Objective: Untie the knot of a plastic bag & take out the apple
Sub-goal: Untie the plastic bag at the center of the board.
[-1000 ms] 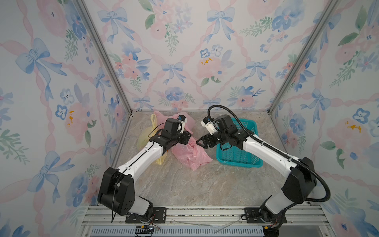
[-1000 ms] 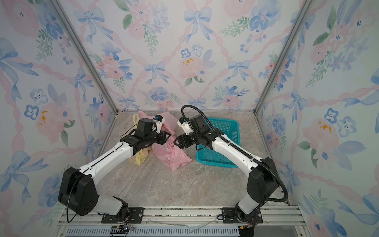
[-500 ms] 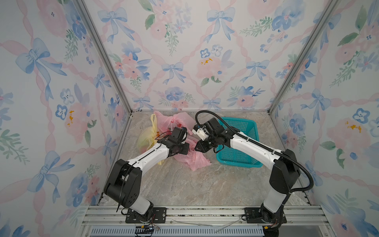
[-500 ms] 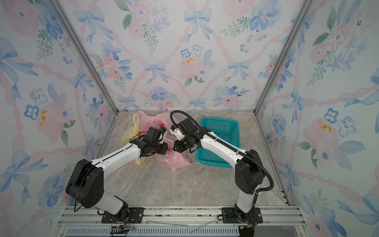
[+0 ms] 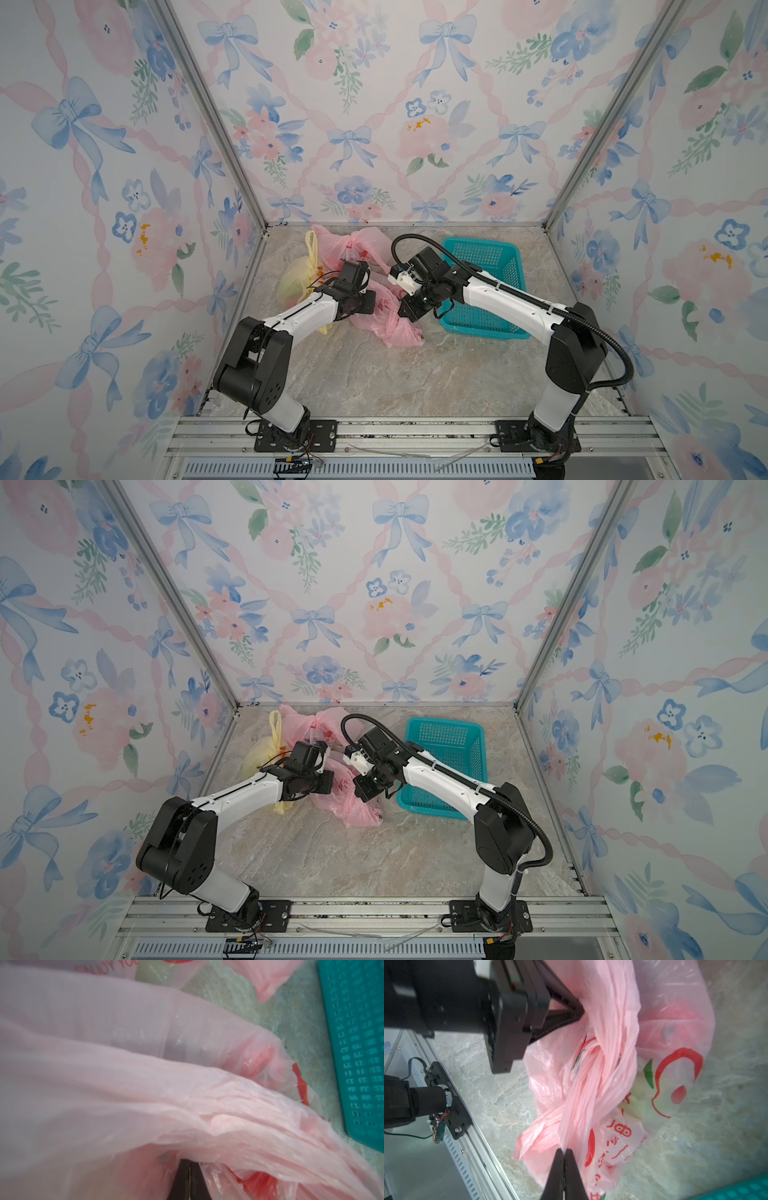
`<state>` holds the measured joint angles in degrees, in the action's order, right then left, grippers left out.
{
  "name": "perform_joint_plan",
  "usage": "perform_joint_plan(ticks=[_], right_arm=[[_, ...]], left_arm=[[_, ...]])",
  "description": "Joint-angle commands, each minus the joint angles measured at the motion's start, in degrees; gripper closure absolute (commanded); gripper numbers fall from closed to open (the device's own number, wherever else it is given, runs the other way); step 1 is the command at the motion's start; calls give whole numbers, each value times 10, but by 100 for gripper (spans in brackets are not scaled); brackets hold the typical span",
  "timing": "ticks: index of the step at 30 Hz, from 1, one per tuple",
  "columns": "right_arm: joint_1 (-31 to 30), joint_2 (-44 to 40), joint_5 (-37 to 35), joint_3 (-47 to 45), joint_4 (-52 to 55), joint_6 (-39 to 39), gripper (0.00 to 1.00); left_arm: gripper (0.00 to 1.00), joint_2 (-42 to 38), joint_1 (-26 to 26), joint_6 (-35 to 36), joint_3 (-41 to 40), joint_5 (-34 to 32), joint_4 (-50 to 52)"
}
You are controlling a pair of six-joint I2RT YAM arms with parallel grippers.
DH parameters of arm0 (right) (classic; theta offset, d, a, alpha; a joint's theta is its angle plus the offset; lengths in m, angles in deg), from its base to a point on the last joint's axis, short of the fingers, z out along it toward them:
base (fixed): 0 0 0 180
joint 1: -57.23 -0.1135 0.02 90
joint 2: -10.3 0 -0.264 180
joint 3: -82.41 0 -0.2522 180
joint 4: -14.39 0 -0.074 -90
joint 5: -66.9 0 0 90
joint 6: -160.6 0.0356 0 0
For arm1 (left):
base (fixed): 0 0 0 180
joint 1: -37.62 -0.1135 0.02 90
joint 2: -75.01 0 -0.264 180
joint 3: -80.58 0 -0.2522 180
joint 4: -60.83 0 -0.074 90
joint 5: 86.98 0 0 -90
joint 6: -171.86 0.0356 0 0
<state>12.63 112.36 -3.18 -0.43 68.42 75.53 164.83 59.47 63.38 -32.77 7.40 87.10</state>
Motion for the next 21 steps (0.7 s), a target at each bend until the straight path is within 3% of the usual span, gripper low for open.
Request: perform_joint_plan(ticks=[1, 6, 13, 17, 18, 20, 21], right_arm=[[-6, -47, 14, -53, -7, -15, 100], [-59, -150, -20, -165, -75, -97, 100], [-134, -196, -119, -233, -86, -160, 100], [-143, -190, -128, -247, -98, -155, 100], [-142, -185, -120, -242, -96, -154, 91], [-142, -179, -101, -233, -96, -148, 58], [-137, -181, -79, -230, -100, -145, 47]], left_arm=[[97, -9, -33, -14, -17, 29, -42], [100, 15, -64, -26, 10, 68, -94], [100, 52, -80, -48, 38, 104, -147], [100, 71, -79, -46, 66, 126, -148], [100, 71, -79, -46, 68, 129, -149], [99, 64, -79, -45, 72, 135, -150], [97, 63, -79, -42, 76, 142, -148]])
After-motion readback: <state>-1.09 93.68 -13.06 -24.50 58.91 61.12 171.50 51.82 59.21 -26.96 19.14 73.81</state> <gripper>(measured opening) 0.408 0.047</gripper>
